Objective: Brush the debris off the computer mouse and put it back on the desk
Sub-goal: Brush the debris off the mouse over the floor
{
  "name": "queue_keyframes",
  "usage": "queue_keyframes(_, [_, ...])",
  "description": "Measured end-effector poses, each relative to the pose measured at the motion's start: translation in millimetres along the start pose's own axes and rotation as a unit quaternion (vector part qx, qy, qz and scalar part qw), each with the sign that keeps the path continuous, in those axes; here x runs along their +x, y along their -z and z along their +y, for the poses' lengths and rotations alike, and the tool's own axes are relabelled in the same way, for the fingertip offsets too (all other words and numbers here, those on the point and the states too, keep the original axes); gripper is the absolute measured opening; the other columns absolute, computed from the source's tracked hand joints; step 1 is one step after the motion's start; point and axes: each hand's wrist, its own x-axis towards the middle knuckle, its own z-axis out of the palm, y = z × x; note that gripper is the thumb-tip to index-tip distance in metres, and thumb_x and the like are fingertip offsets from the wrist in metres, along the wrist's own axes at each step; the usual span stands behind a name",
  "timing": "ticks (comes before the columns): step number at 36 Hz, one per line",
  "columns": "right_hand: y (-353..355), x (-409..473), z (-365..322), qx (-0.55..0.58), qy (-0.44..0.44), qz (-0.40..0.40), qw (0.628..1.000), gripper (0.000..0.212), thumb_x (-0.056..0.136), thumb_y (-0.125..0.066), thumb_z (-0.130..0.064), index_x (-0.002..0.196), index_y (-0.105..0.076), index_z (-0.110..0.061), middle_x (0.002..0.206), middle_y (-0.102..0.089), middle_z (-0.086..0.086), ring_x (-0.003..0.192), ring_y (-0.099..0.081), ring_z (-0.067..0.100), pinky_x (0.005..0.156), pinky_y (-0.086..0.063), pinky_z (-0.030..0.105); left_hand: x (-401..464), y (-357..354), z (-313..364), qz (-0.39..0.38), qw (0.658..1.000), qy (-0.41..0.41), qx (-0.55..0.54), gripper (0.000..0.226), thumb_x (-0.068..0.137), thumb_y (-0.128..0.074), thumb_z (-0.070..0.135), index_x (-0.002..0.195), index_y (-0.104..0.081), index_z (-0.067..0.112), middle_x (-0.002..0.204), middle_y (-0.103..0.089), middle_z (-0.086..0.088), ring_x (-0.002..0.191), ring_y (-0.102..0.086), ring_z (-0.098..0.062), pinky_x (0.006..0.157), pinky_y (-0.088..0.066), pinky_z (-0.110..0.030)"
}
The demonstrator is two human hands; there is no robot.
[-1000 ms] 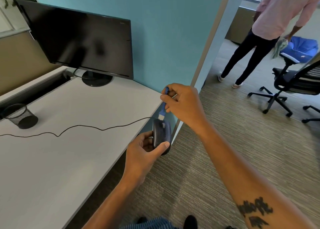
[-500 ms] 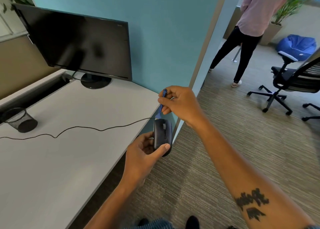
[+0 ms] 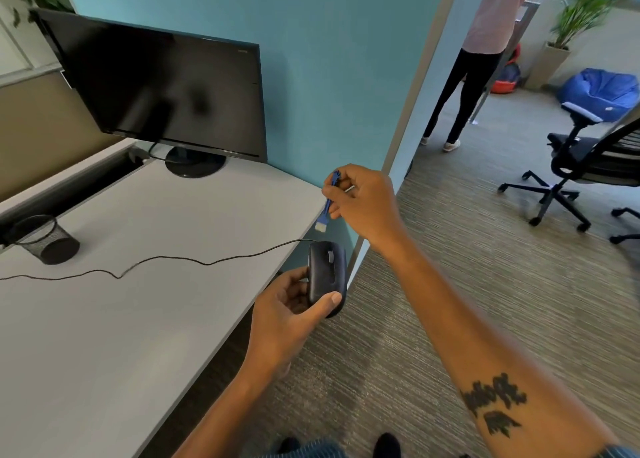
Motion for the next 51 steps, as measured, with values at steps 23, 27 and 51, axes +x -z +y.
queue_keyframes(23, [32.0, -5.5, 17.6, 0.107, -0.042, -0.083, 0.99, 0.008, 0.103, -0.075, -0.003, 0.104, -0.076, -0.011, 0.082, -0.08, 0.006, 0.064, -0.076, 0.018, 0.065, -0.064, 0.026, 5.9, 0.9, 5.4, 0.02, 0.995, 0.045, -0.087, 0.1, 0.054, -0.103, 0.076, 0.136, -0.079, 0.025, 0.119, -0.089, 0.005, 0.111, -0.086, -0.015, 0.09, -0.068, -0.023])
queue_keyframes(27, [35.4, -7.9, 27.7, 0.102, -0.051, -0.028, 0.993, 0.007, 0.103, -0.076, -0.005, 0.103, -0.075, -0.012, 0.084, -0.08, 0.008, 0.066, -0.078, 0.019, 0.065, -0.066, 0.029, 8.3, 3.4, 5.6, 0.021, 0.993, 0.052, -0.102, 0.104, 0.05, -0.104, 0.077, 0.135, -0.079, 0.023, 0.118, -0.089, 0.004, 0.11, -0.086, -0.014, 0.087, -0.067, -0.02])
queue_keyframes(51, [24.3, -49.5, 42.6, 0.155, -0.064, 0.043, 0.985, 0.007, 0.103, -0.078, -0.01, 0.104, -0.077, -0.017, 0.087, -0.083, 0.003, 0.072, -0.084, 0.021, 0.069, -0.068, 0.025, 26.2, -9.5, 9.5, 0.042, 0.985, 0.107, -0.133, 0.071, 0.069, -0.098, 0.044, 0.132, -0.08, 0.018, 0.115, -0.089, -0.007, 0.109, -0.086, -0.036, 0.084, -0.068, -0.032])
